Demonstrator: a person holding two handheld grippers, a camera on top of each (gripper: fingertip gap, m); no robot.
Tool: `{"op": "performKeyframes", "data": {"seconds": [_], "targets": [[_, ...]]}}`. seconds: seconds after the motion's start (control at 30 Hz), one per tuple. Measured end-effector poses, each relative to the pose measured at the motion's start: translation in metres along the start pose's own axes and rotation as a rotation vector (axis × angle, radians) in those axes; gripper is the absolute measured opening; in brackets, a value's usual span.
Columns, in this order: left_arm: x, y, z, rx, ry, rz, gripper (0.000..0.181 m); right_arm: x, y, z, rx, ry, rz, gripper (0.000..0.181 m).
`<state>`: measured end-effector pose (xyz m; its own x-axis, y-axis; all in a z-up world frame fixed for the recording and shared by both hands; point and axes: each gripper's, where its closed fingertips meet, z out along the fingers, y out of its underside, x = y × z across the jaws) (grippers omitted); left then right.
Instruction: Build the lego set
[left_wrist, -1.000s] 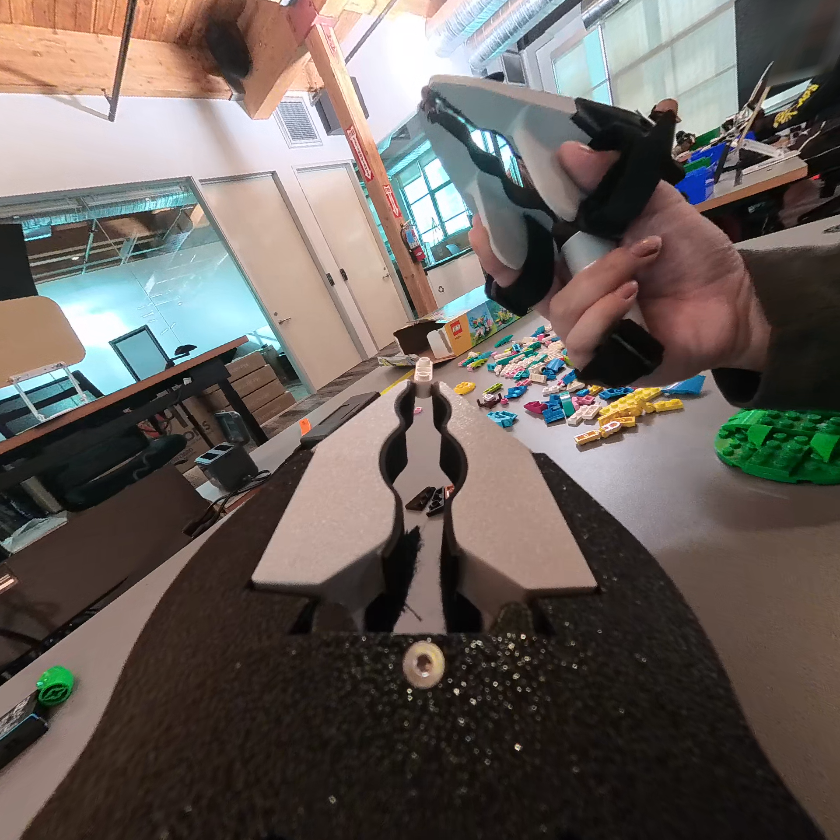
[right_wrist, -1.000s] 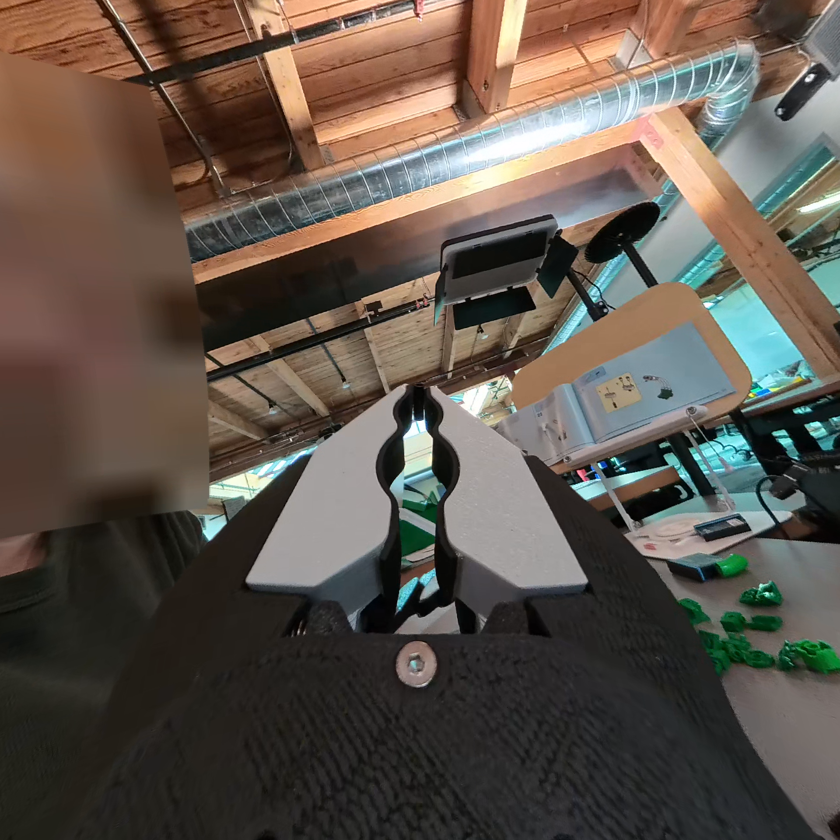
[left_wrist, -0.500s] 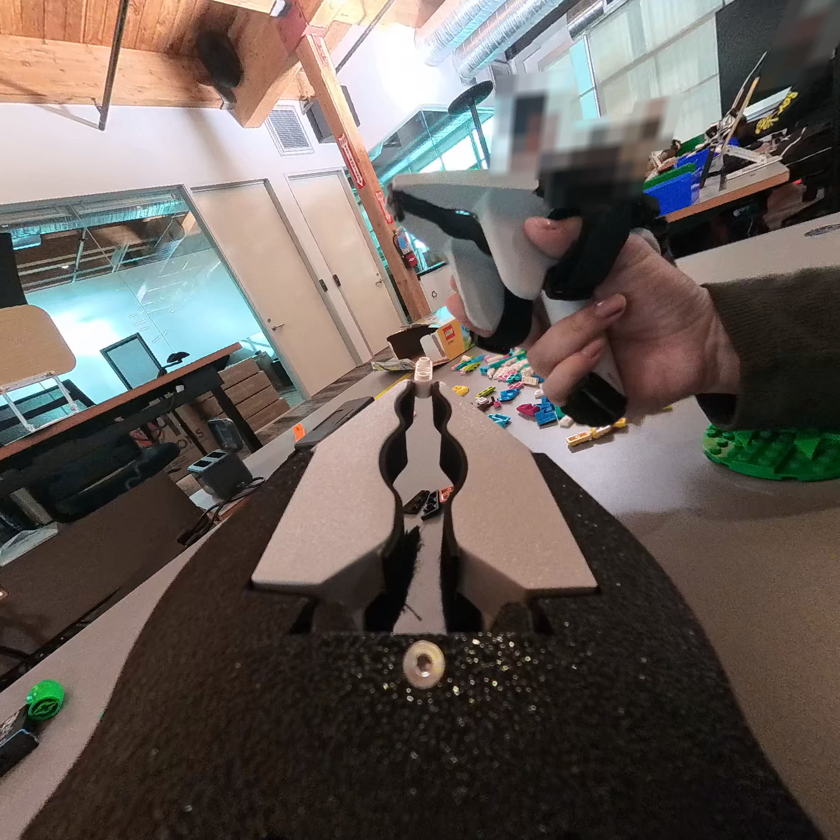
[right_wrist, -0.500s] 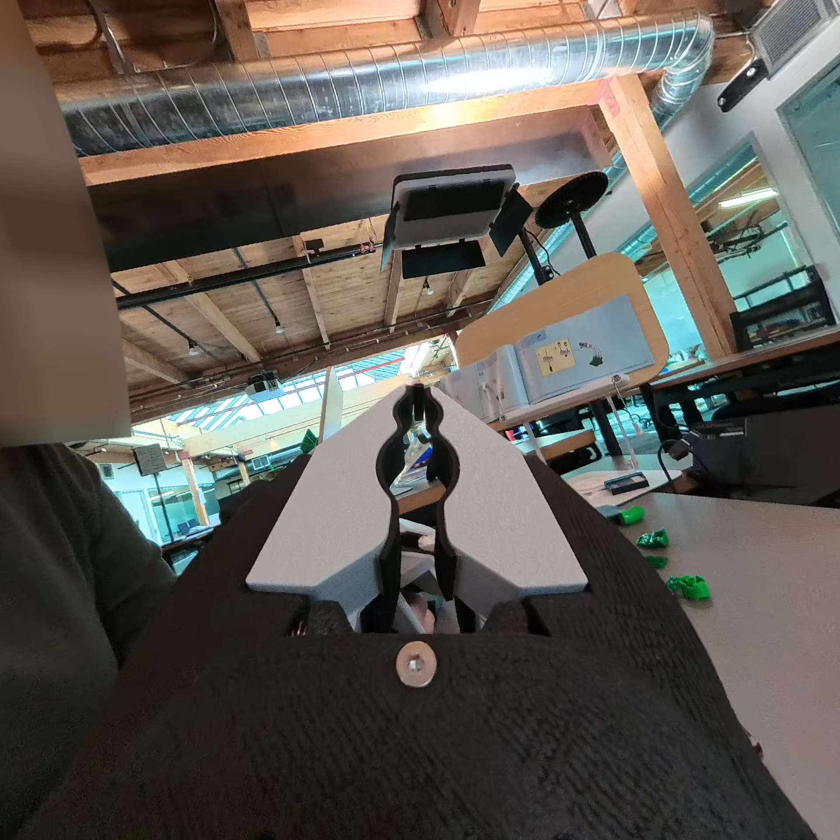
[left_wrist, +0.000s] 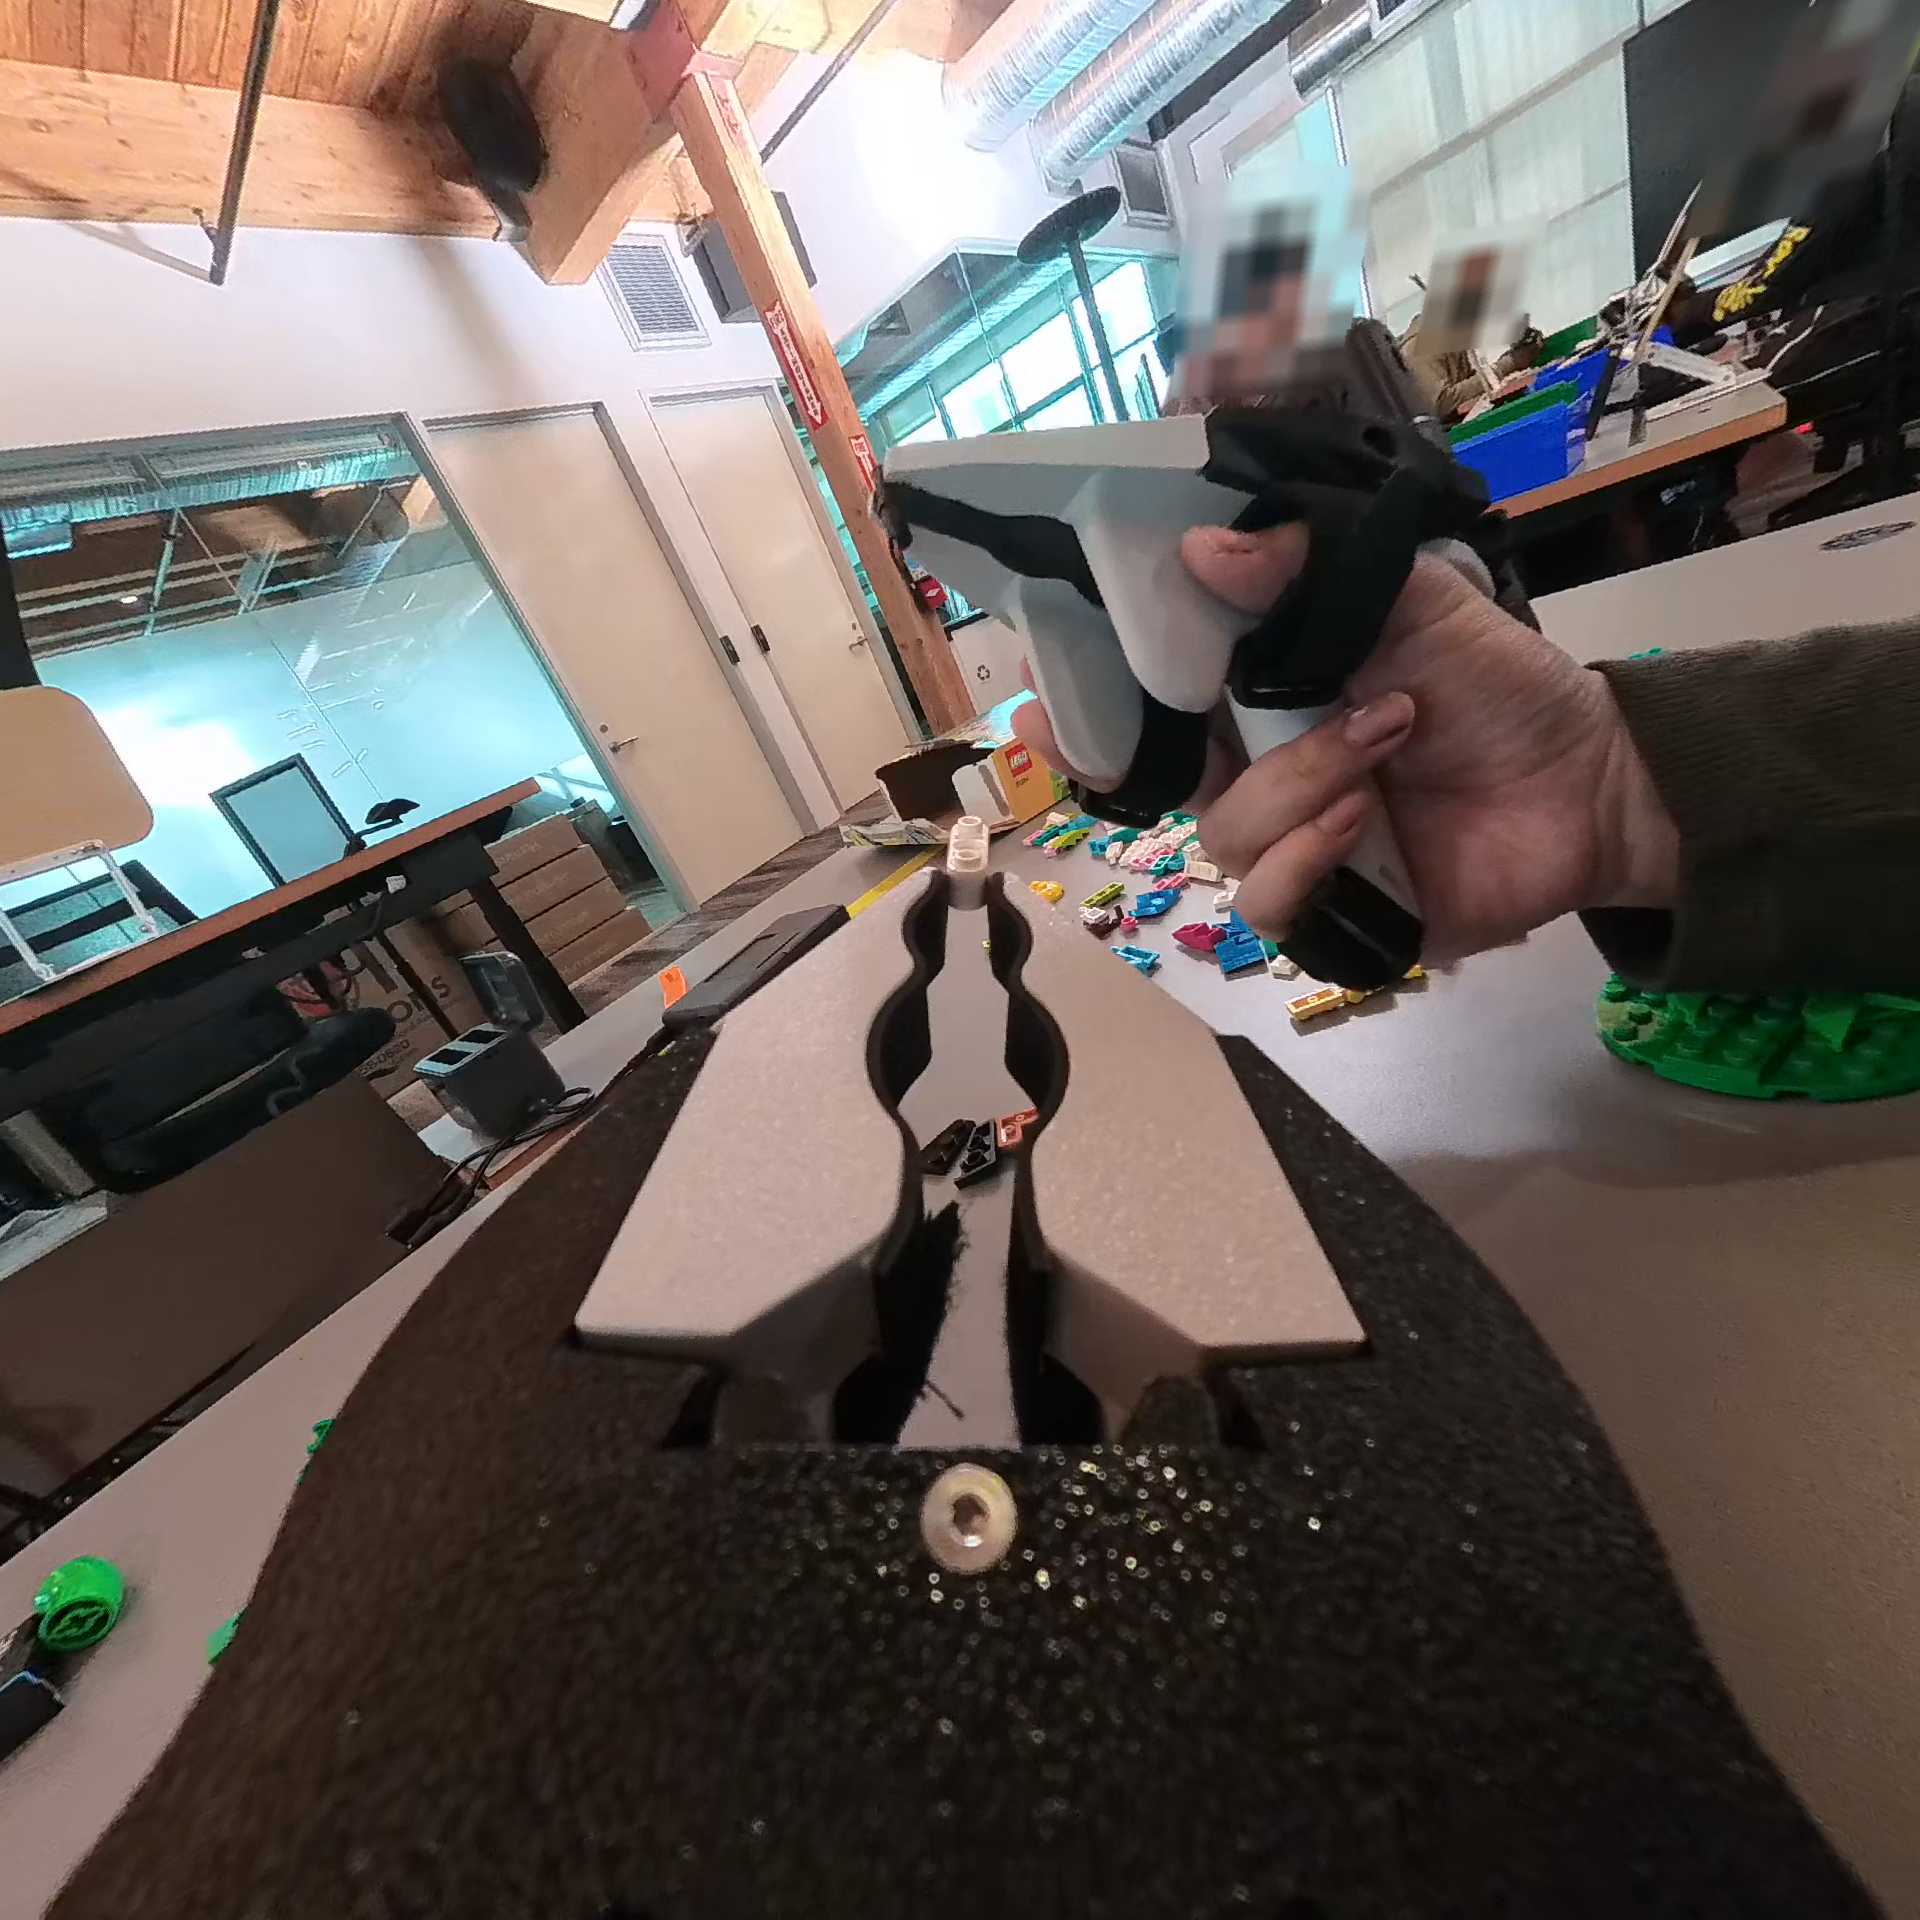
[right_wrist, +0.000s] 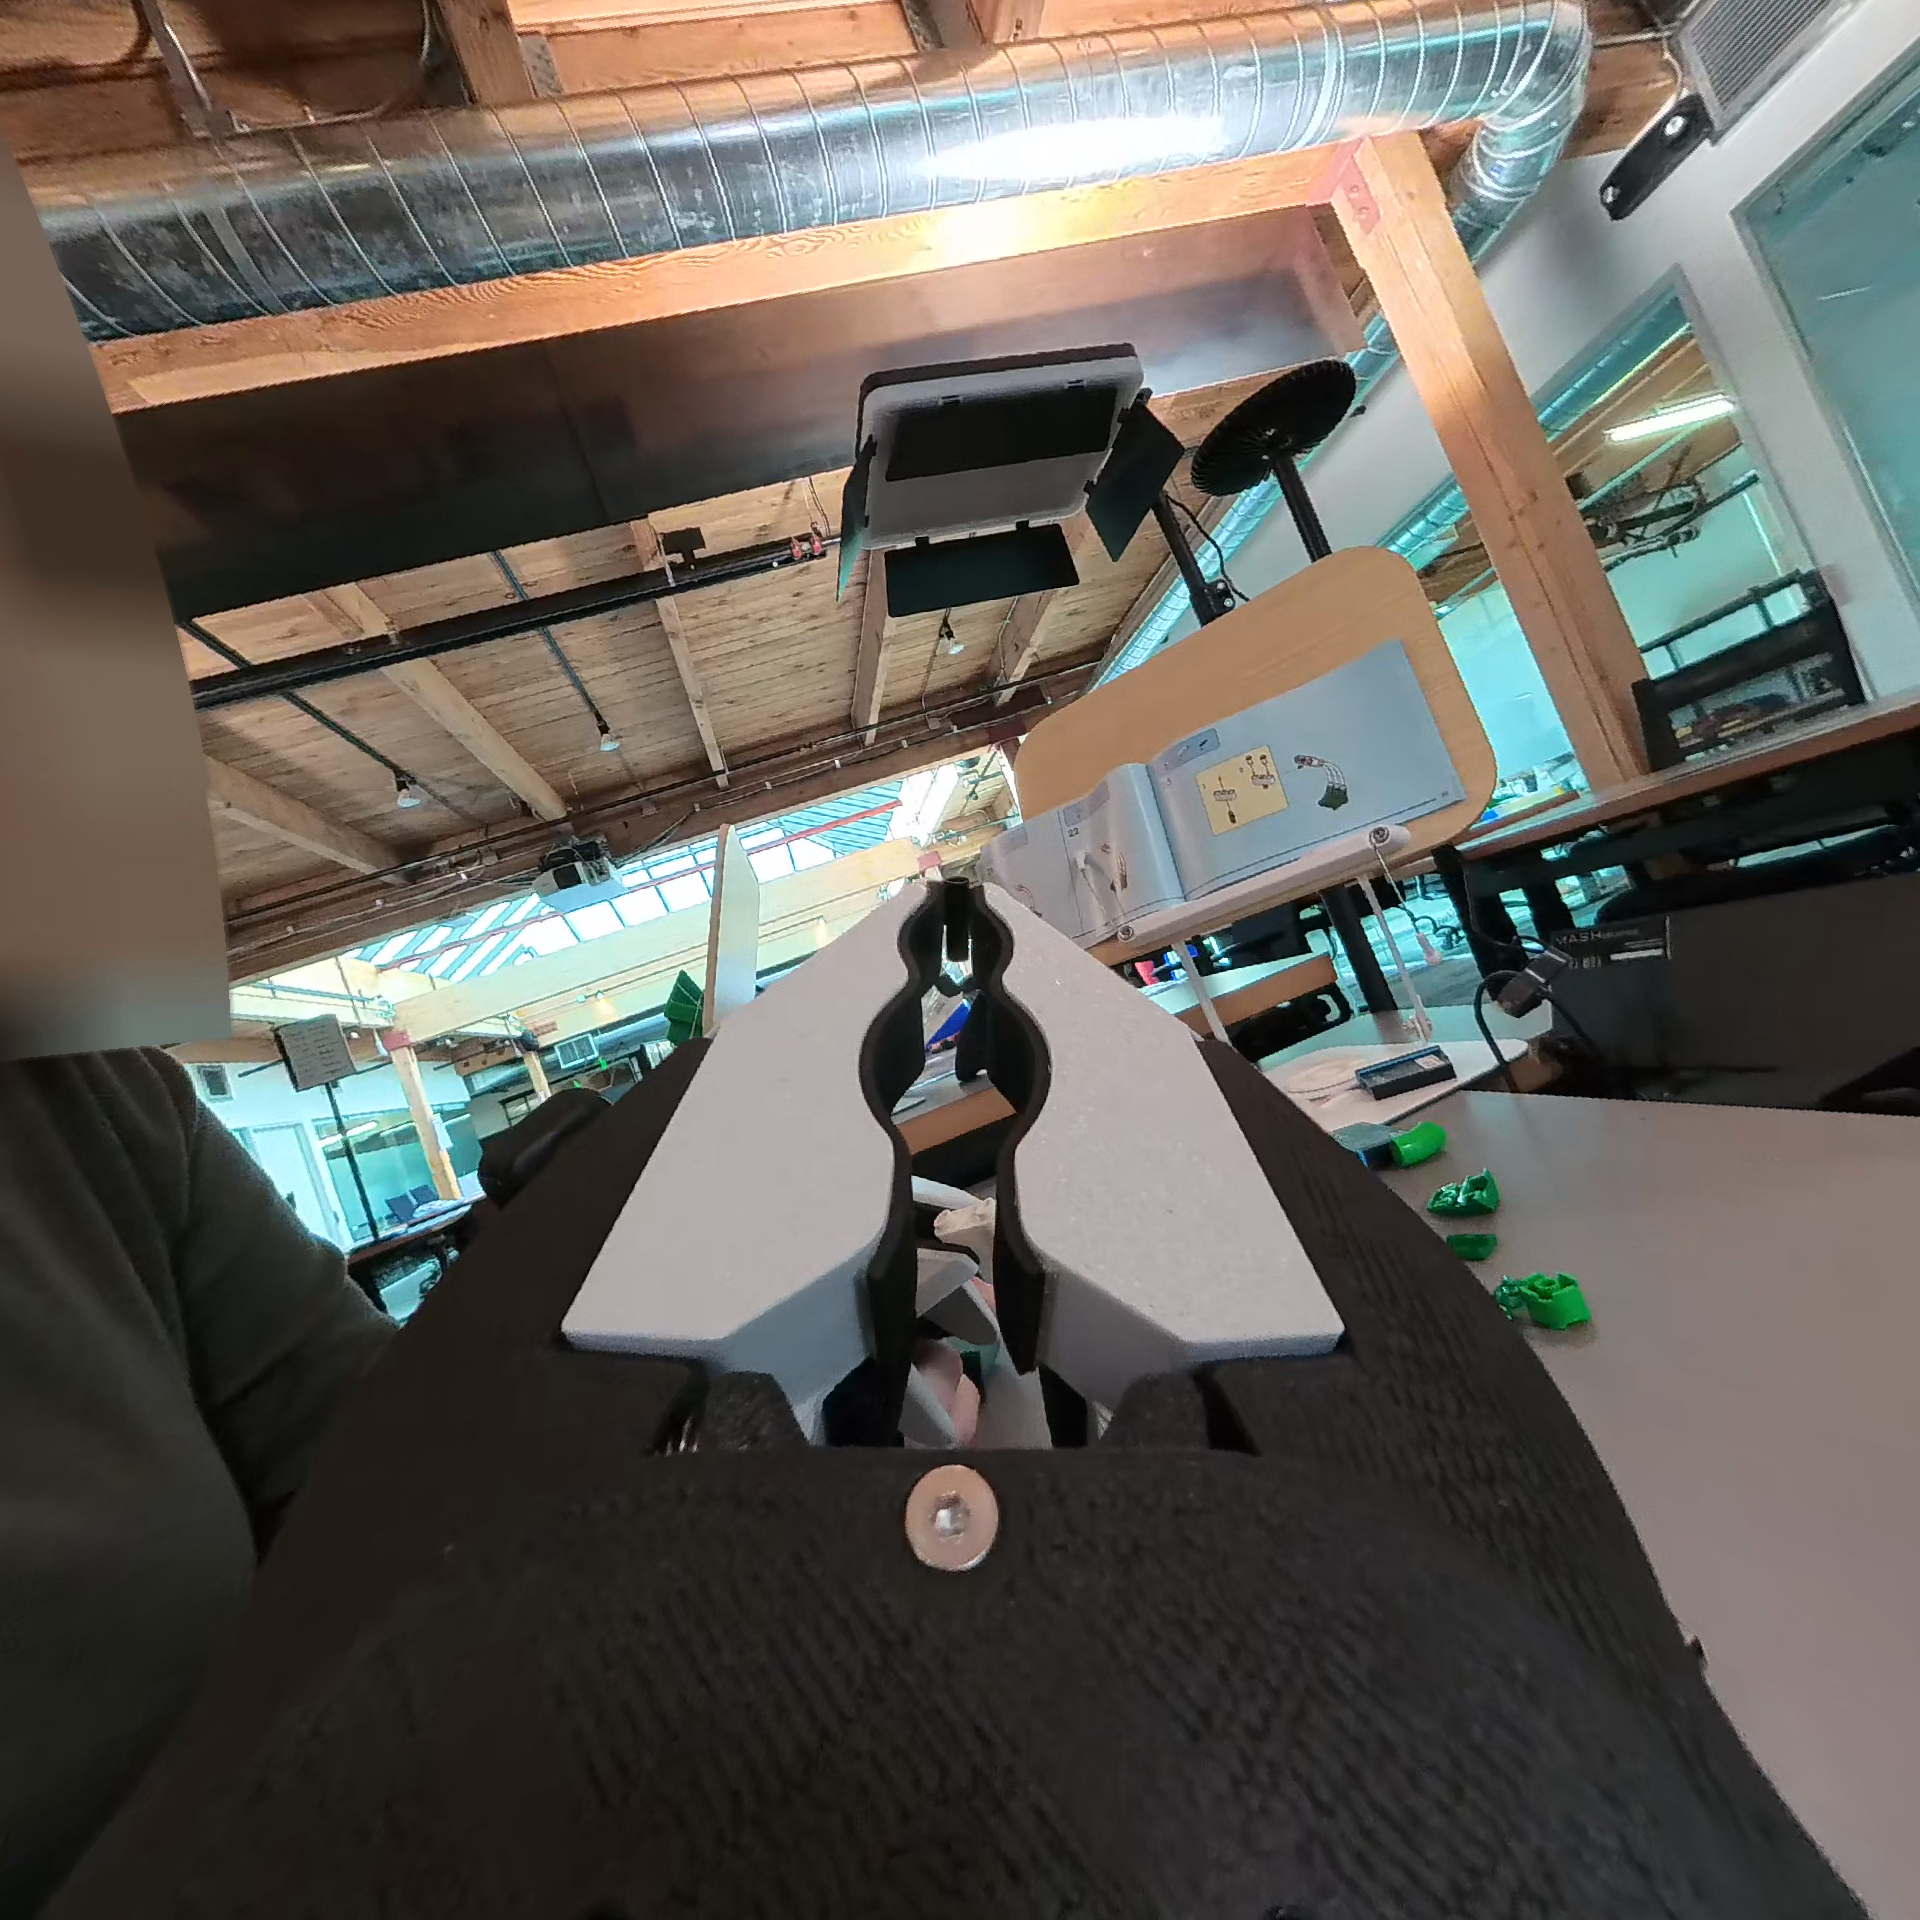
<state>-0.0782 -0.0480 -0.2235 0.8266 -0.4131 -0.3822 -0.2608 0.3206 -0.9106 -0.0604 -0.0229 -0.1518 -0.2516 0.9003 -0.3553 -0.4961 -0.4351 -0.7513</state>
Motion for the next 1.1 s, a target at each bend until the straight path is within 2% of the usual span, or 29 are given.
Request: {"op": "performKeyframes", "data": {"seconds": [0.43, 1.1], "targets": [[0.0, 0.0, 0.0, -0.001, 0.004, -0.002, 0.005, -0.004, 0.011, 0.005, -0.057, -0.001, -0.037, 0.003], [0.001, 0.0, 0.0, -0.001, 0.008, 0.0, 0.005, -0.004, 0.007, 0.005, -0.048, 0.001, -0.042, 0.003]]}}
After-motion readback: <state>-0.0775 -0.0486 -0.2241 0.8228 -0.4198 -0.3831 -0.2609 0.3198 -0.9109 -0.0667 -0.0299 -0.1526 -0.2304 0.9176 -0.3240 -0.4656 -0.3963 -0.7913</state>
